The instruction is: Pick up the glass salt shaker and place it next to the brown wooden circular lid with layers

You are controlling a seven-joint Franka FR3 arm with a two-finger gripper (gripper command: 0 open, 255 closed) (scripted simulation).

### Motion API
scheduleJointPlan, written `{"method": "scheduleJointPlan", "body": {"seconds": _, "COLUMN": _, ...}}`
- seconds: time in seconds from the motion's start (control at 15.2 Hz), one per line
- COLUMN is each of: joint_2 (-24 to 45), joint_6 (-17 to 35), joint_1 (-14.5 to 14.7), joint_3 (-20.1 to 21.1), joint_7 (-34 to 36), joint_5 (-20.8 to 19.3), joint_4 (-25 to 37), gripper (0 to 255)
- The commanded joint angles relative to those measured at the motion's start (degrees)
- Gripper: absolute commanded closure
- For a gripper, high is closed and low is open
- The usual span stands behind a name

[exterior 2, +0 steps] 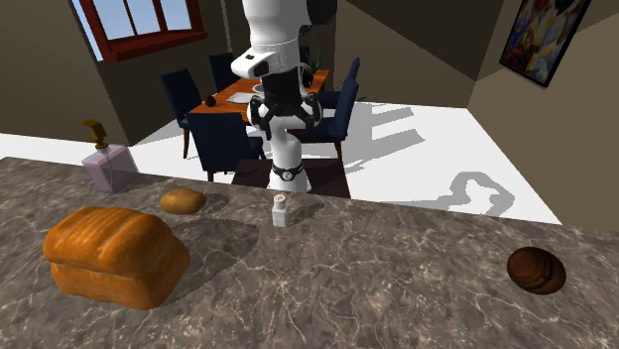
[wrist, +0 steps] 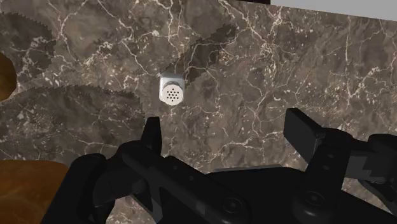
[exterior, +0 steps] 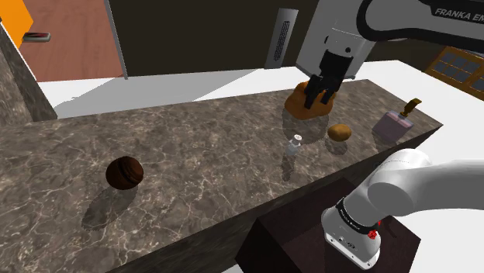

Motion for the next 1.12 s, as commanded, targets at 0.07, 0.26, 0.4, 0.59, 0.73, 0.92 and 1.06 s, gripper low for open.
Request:
{"method": "scheduleJointPlan", "body": {"seconds": 0.07, "joint_2": 0.16, "joint_6": 1.95, "joint_1": -0.3, "joint_3": -0.24, "joint_7": -0.03, "joint_5": 0.0, "joint_4": -1.76, "gripper": 0}}
{"method": "scheduleJointPlan", "body": {"seconds": 0.26, "joint_2": 1.17, "joint_6": 7.99, "joint_1": -1.2, "joint_3": -0.98, "joint_7": -0.18, "joint_5": 0.04, "joint_4": -6.7, "gripper": 0}}
{"method": "scheduleJointPlan", "body": {"seconds": 0.4, "joint_2": 2.33, "joint_6": 12.19, "joint_1": -1.8, "joint_3": -1.49, "joint_7": -0.32, "joint_5": 0.1, "joint_4": -9.68, "gripper": 0}}
{"method": "scheduleJointPlan", "body": {"seconds": 0.59, "joint_2": 4.87, "joint_6": 18.78, "joint_1": -2.65, "joint_3": -2.3, "joint_7": -0.62, "joint_5": 0.29, "joint_4": -13.66, "gripper": 0}}
{"method": "scheduleJointPlan", "body": {"seconds": 0.73, "joint_2": 7.14, "joint_6": 23.38, "joint_1": -3.17, "joint_3": -2.87, "joint_7": -0.91, "joint_5": 0.5, "joint_4": -15.95, "gripper": 0}}
{"method": "scheduleJointPlan", "body": {"seconds": 0.92, "joint_2": 10.7, "joint_6": 29.43, "joint_1": -3.73, "joint_3": -3.66, "joint_7": -1.41, "joint_5": 0.93, "joint_4": -18.39, "gripper": 0}}
{"method": "scheduleJointPlan", "body": {"seconds": 1.06, "joint_2": 11.53, "joint_6": 31.32, "joint_1": -3.56, "joint_3": -3.59, "joint_7": -1.51, "joint_5": 1.16, "joint_4": -19.45, "gripper": 0}}
